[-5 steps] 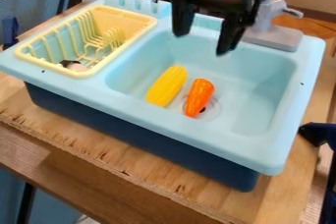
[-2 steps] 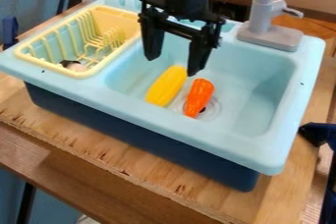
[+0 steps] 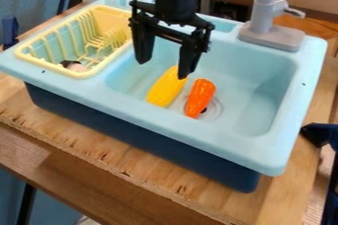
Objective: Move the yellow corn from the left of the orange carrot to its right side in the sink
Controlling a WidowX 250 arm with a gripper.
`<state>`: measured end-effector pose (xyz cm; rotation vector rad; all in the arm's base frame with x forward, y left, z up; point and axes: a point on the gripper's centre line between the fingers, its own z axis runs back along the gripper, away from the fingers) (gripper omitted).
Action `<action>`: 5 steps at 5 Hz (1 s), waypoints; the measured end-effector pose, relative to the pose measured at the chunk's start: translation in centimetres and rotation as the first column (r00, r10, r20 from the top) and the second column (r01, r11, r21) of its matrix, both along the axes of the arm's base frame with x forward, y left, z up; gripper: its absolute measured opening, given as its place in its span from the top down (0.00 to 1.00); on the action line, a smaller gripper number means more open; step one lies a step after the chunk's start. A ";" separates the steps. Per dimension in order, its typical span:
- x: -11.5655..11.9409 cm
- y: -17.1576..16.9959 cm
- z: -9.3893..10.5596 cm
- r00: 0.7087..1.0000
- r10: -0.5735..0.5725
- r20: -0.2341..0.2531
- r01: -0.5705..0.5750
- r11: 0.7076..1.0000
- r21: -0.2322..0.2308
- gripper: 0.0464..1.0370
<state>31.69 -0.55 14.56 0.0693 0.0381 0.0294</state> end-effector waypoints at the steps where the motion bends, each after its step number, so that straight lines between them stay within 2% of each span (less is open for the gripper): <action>1: 0.2 1.1 -0.1 0.999 0.037 0.016 -0.037 0.999 -0.015 0.04; 3: -0.3 2.9 -0.6 0.995 0.103 -0.008 -0.103 0.995 -0.009 0.04; 5: 0.3 2.4 -0.8 0.997 0.081 -0.016 -0.081 0.997 -0.008 0.04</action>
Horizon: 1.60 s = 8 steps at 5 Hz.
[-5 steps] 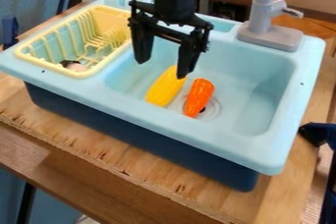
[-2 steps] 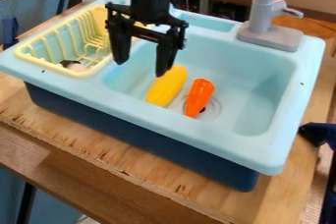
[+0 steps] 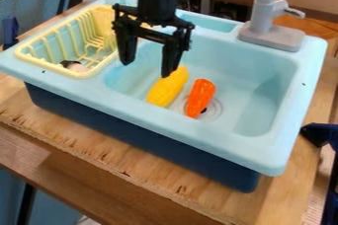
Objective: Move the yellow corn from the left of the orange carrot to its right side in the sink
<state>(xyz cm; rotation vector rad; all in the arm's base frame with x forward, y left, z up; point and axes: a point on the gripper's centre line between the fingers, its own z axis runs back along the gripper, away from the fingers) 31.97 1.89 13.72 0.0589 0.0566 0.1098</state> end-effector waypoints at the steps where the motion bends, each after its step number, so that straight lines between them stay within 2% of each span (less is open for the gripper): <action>1: 0.4 -0.6 -0.5 1.000 -0.009 -0.009 0.008 1.000 -0.017 0.04; 2: 0.9 -0.9 -1.0 1.000 -0.015 0.007 0.015 0.999 -0.038 0.04; 4: 1.5 -1.2 -4.1 1.000 -0.012 -0.021 0.010 0.996 -0.091 0.04; 5: 1.5 -0.9 -4.9 0.999 0.000 -0.042 -0.004 0.995 -0.099 0.04; 6: 1.6 -0.3 -5.0 0.998 0.047 -0.040 -0.051 0.993 -0.104 0.08; 7: 1.4 -0.3 -5.0 0.998 0.044 -0.051 -0.049 0.994 -0.101 0.34; 8: 1.4 -0.2 -4.8 0.998 0.030 -0.053 -0.036 0.994 -0.100 0.51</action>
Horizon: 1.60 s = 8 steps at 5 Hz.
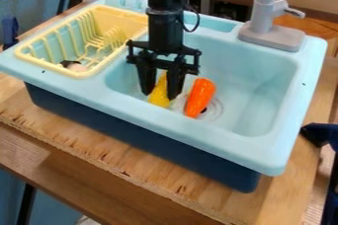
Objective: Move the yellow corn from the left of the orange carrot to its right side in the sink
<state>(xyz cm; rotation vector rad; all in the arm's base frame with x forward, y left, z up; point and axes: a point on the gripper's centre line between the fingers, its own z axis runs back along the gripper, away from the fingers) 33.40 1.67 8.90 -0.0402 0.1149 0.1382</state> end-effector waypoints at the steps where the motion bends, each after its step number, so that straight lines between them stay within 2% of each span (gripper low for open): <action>1: 0.2 0.5 0.9 1.000 -0.004 -0.008 0.004 1.000 0.029 0.51; 2: 1.4 -0.5 2.8 0.996 -0.089 -0.028 0.091 0.993 0.073 0.51; 3: 4.2 -4.1 6.7 0.975 -0.221 0.026 0.217 0.969 0.119 0.51; 4: 5.7 -7.8 6.4 0.958 -0.285 0.034 0.284 0.958 0.039 0.51; 5: 3.9 -10.8 4.7 0.967 -0.253 -0.039 0.249 0.964 -0.097 0.51; 6: 1.3 -11.6 2.9 0.961 -0.241 -0.137 0.223 0.965 -0.138 0.51; 7: -0.9 -11.7 3.6 0.962 -0.226 -0.157 0.199 0.965 -0.169 0.51; 8: -1.6 -11.7 2.6 0.960 -0.232 -0.158 0.203 0.963 -0.177 0.51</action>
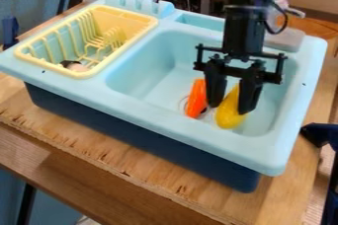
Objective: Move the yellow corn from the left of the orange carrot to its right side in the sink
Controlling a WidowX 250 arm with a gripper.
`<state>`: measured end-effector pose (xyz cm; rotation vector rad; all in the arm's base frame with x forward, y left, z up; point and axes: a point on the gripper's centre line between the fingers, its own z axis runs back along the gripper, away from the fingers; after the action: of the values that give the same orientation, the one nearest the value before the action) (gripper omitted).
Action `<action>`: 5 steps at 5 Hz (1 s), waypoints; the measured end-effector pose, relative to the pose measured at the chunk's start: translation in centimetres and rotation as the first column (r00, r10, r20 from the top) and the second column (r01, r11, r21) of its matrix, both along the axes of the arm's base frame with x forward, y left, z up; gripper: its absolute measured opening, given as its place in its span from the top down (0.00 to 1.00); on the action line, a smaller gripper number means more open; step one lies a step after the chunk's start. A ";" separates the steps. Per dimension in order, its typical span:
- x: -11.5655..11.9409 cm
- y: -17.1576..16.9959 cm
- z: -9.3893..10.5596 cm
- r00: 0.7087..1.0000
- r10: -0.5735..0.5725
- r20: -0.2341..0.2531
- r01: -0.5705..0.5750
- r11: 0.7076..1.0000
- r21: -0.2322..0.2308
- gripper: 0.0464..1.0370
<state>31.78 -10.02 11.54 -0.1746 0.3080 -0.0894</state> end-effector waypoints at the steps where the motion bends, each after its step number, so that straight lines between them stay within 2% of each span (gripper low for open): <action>1: 0.7 0.1 -0.5 0.998 -0.025 0.057 0.026 1.000 -0.007 0.51; 2: 1.7 0.9 -1.5 0.996 -0.029 0.079 0.028 1.000 0.013 0.51; 3: 3.0 1.1 -2.3 0.995 -0.039 0.093 0.039 0.999 0.002 0.51; 4: 3.4 1.0 -2.6 0.994 -0.065 0.085 0.068 0.997 -0.030 0.47; 5: 3.6 0.9 -2.6 0.995 -0.065 0.079 0.068 0.997 -0.028 0.13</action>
<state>35.34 -9.15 8.91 -0.1904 0.2342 -0.1665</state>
